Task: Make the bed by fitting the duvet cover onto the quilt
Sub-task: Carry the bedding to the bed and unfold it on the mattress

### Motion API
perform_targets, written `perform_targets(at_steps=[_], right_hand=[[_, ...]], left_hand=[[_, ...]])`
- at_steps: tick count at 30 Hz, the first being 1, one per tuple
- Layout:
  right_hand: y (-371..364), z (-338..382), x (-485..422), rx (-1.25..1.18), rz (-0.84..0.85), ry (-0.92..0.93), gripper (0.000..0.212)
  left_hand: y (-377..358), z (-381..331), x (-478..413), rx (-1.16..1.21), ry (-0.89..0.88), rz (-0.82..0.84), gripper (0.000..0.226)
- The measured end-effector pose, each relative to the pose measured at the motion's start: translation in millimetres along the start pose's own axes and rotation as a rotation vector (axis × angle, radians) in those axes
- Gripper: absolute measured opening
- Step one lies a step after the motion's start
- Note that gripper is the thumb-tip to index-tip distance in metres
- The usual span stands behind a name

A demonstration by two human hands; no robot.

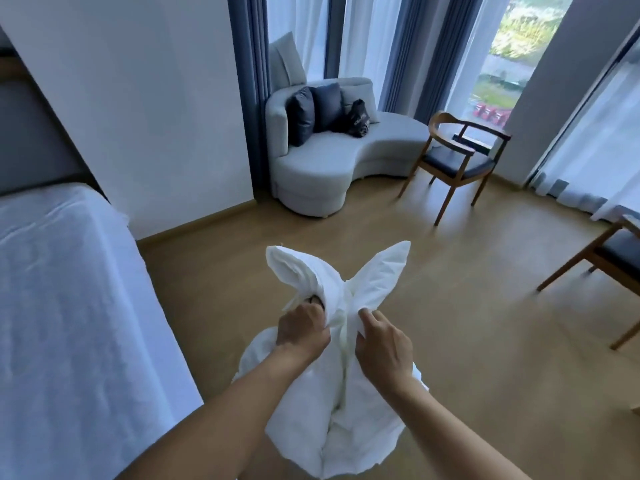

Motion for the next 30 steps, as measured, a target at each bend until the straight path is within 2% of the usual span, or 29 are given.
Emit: perform_targets(at_steps=[6,12,19,22,26,30], right_hand=[[-51.3,58.9,-170.8,-0.126,0.093,0.152,0.019],[-96.7,171.1,-316.7,-0.314,0.165,0.408,0.024],[-161.9,364.8,-411.3,-0.481,0.251,0.662,0.021],[-207.4,457.5,-447.4,-0.497,0.271,0.730,0.027],[-260.1,592.1,-492.1,-0.485,0.312,0.816,0.016],[-299.6,711.5,-536.6,-0.460,0.330,0.887,0.018]], left_hand=[[50.0,74.6,-138.9,-0.051,0.180,-0.060,0.031],[130.1,191.3,-224.7,-0.073,0.489,-0.181,0.032],[226.8,372.7,-247.0,-0.122,0.844,-0.329,0.034],[256.6,466.0,-257.5,-0.124,0.931,-0.382,0.031],[296.3,586.7,-271.4,-0.074,1.021,-0.454,0.026],[337.2,685.0,-285.7,-0.047,1.126,-0.537,0.030]])
Point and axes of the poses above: each hand's wrist, its own x-axis away from the middle knuckle, its own y-axis out of the back of the hand, z = x × y, the point moved 6 cm from there along -x, towards the middle knuckle, and after that the axes turned 1 degree about -x, right-handed, at the moved point
